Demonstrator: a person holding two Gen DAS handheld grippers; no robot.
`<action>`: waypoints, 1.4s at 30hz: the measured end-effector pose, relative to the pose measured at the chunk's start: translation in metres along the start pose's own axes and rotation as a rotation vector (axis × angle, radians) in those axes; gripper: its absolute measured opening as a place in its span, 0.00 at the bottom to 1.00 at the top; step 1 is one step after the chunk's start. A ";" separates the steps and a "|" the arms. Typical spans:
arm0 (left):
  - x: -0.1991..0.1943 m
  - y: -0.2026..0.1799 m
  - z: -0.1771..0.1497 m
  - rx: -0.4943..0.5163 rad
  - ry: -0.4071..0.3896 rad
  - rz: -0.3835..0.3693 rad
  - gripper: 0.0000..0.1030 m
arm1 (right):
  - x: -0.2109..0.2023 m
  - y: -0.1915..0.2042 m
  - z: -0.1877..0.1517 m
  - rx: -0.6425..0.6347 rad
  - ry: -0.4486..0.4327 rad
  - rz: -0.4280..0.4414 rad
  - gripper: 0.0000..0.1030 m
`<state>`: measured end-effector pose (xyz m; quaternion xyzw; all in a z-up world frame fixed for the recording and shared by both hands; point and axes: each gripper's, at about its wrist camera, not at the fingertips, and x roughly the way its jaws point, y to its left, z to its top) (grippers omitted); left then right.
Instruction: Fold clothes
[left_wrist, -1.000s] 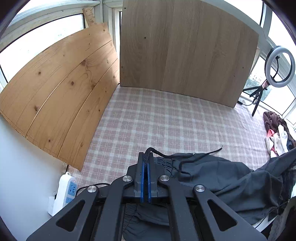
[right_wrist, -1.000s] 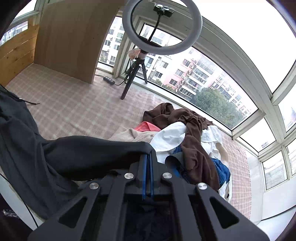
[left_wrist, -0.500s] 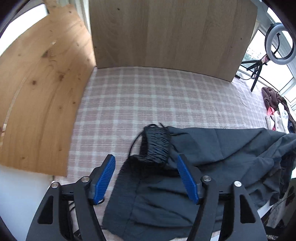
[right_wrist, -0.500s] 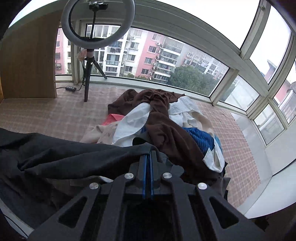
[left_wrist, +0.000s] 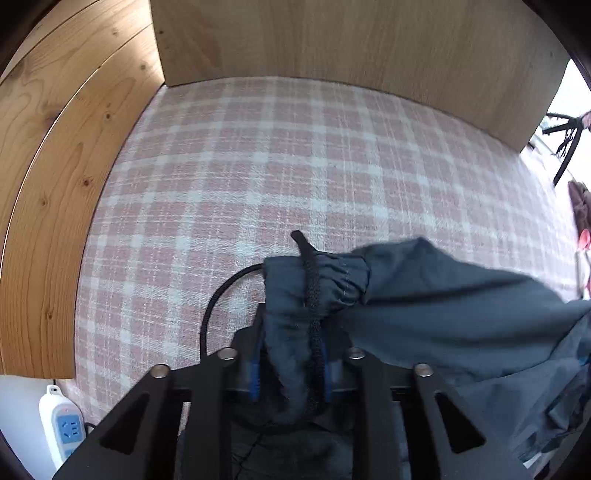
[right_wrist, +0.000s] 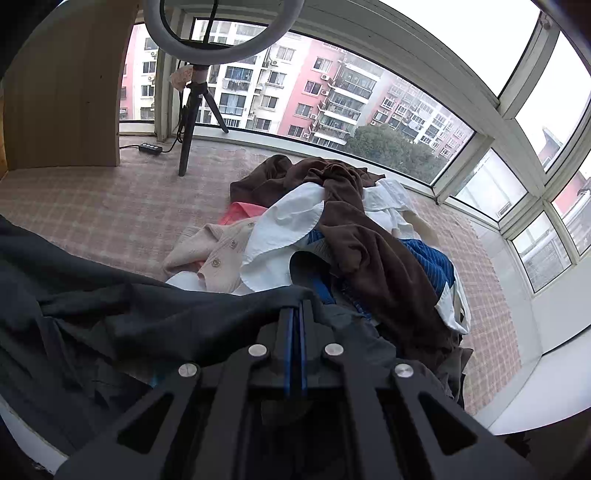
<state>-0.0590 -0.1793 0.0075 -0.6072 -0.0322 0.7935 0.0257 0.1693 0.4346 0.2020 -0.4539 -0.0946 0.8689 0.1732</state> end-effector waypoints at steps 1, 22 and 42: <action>-0.012 0.011 0.002 -0.055 -0.025 -0.044 0.08 | -0.002 0.001 0.008 -0.002 -0.013 -0.005 0.03; -0.111 0.074 0.068 -0.073 -0.234 0.153 0.31 | 0.085 0.067 0.124 -0.137 0.051 0.109 0.09; -0.071 0.002 -0.103 0.030 -0.049 -0.046 0.35 | -0.017 0.022 -0.175 0.304 0.213 0.379 0.35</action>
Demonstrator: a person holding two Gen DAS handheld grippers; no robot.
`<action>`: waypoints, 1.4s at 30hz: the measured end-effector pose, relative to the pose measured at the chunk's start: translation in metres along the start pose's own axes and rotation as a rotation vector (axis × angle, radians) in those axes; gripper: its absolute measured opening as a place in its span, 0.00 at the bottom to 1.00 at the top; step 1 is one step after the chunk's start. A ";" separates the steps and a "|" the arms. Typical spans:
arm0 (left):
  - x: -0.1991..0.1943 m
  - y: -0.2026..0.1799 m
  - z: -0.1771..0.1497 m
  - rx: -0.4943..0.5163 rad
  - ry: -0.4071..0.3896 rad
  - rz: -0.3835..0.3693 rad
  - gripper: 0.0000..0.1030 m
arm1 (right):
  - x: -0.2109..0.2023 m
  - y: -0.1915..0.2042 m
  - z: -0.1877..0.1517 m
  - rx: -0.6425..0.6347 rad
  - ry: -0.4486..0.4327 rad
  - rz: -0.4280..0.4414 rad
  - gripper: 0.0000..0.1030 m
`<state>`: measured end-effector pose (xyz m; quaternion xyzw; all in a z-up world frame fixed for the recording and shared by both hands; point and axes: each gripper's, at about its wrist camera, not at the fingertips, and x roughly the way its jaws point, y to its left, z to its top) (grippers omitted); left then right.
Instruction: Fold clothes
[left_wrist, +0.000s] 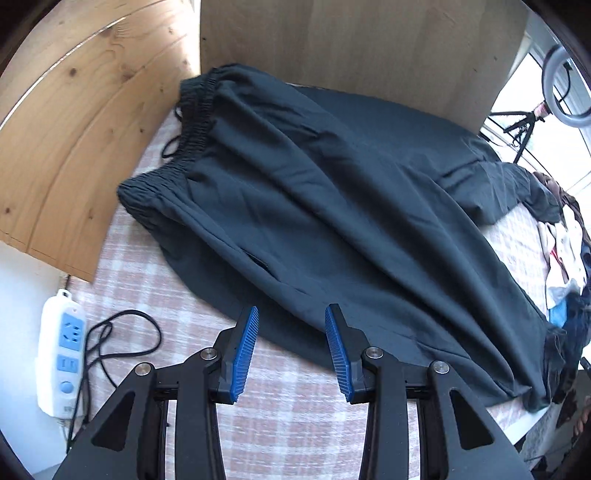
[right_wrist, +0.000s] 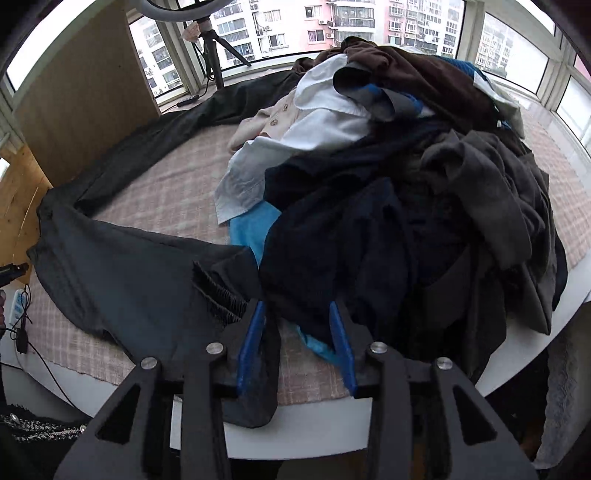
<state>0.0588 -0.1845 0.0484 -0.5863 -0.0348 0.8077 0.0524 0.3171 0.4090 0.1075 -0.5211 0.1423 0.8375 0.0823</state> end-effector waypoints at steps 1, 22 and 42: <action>0.004 -0.008 -0.001 0.015 0.009 -0.009 0.35 | 0.003 0.005 -0.003 -0.020 -0.006 0.027 0.38; 0.019 0.027 -0.013 -0.135 0.002 0.004 0.35 | -0.058 0.002 0.035 -0.104 -0.218 -0.173 0.07; 0.030 0.044 0.012 -0.371 0.025 -0.109 0.02 | -0.030 -0.039 0.031 0.023 -0.155 -0.200 0.08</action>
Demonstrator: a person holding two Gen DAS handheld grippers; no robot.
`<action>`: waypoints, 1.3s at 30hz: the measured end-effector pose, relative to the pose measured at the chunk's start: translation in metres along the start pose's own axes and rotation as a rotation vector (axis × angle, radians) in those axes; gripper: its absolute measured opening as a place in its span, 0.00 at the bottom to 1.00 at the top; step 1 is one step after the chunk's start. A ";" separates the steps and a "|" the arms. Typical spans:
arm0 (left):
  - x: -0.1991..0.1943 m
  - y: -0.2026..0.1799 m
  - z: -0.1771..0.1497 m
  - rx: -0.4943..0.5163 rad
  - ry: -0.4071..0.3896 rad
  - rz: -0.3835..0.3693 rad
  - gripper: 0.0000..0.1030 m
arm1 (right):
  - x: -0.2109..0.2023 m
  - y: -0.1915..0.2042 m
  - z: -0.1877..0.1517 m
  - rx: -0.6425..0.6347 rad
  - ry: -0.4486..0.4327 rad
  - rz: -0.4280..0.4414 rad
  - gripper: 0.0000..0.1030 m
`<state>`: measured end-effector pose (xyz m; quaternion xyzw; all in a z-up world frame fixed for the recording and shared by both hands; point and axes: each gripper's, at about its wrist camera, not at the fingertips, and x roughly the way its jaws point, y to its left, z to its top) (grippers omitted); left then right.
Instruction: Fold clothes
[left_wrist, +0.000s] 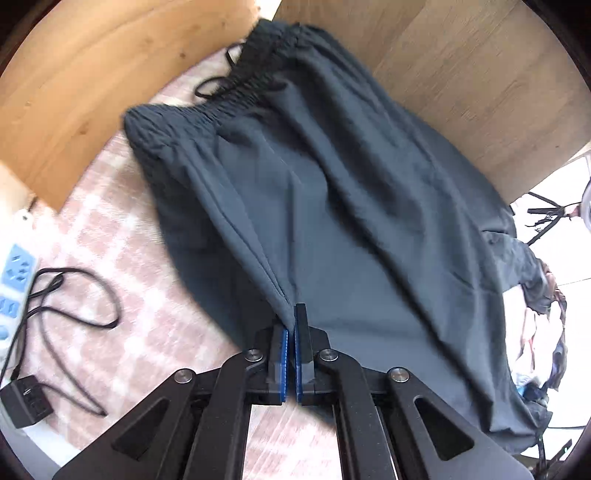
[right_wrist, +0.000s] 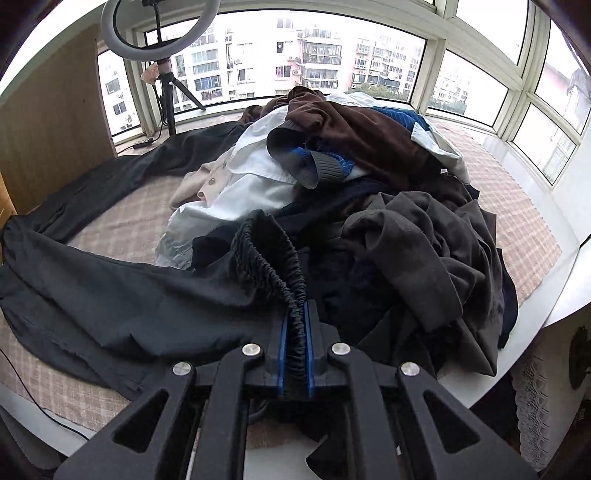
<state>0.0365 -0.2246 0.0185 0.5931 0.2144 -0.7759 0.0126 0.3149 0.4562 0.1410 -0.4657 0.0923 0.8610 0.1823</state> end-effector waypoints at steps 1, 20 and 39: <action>-0.014 0.009 -0.007 -0.002 -0.021 -0.009 0.02 | -0.002 -0.002 -0.001 0.009 0.003 0.011 0.08; -0.088 0.026 -0.048 0.108 -0.146 0.185 0.20 | 0.031 -0.012 -0.069 0.066 0.299 0.058 0.15; -0.051 -0.253 -0.009 0.653 -0.131 -0.076 0.27 | -0.027 0.067 0.135 -0.109 -0.121 0.201 0.40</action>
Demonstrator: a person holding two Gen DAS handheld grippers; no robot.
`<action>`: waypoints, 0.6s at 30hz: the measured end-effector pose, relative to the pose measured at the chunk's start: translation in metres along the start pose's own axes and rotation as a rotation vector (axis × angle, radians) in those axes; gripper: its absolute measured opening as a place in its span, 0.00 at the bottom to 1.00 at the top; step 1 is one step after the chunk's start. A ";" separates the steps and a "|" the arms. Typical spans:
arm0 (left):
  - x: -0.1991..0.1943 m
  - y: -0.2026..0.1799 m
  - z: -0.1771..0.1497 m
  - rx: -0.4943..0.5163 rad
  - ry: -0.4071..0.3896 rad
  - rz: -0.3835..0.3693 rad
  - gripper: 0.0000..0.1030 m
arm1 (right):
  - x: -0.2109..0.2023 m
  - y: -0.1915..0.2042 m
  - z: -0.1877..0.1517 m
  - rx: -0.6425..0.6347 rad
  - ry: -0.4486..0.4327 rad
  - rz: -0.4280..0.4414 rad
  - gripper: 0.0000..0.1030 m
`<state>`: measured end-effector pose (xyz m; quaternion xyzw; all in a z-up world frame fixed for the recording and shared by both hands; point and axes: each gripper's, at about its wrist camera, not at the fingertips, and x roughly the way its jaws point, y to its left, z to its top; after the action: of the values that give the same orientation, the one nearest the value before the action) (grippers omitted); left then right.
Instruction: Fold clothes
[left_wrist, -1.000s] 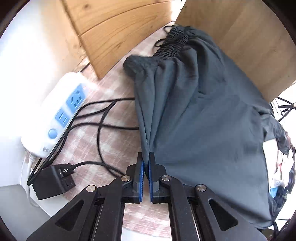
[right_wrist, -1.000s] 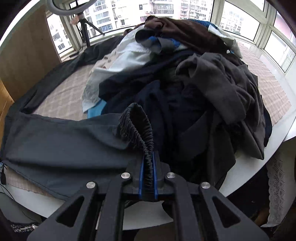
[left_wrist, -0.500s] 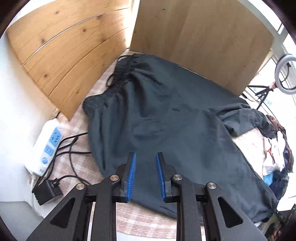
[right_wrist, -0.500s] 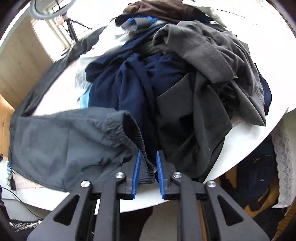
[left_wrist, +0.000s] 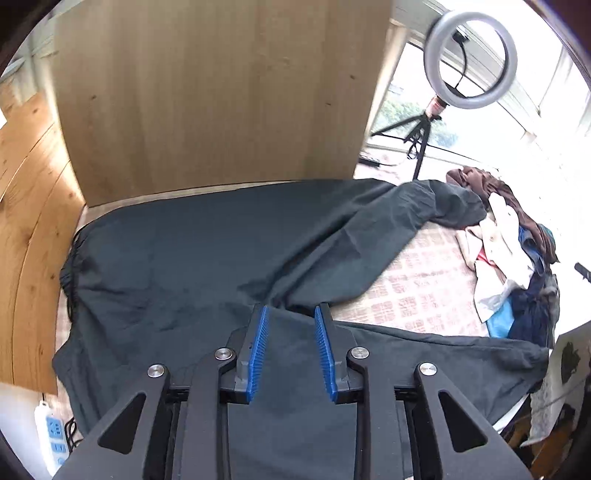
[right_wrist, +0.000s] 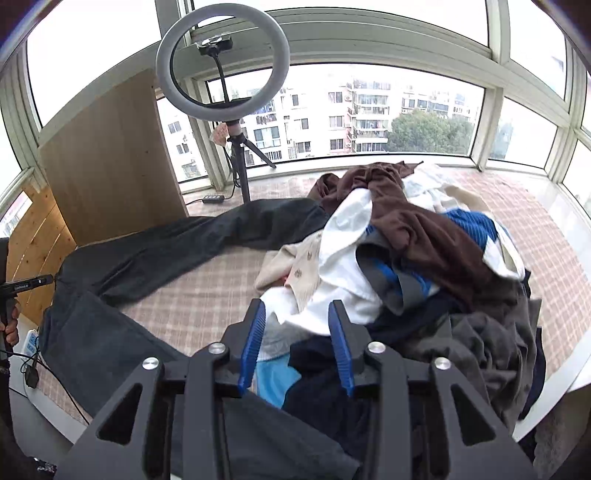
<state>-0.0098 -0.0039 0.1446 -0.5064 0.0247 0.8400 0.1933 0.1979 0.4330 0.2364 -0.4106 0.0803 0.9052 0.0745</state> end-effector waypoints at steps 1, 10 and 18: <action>0.008 -0.008 0.003 0.020 0.011 -0.002 0.30 | 0.012 0.001 0.013 -0.003 0.009 0.002 0.40; 0.091 -0.045 0.023 0.135 0.131 0.018 0.53 | 0.178 -0.029 0.104 0.048 0.200 0.014 0.46; 0.175 -0.052 0.039 0.180 0.276 0.030 0.54 | 0.322 -0.041 0.121 0.034 0.393 0.046 0.46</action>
<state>-0.0967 0.1055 0.0210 -0.5973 0.1338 0.7596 0.2200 -0.0924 0.5205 0.0679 -0.5760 0.1178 0.8077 0.0438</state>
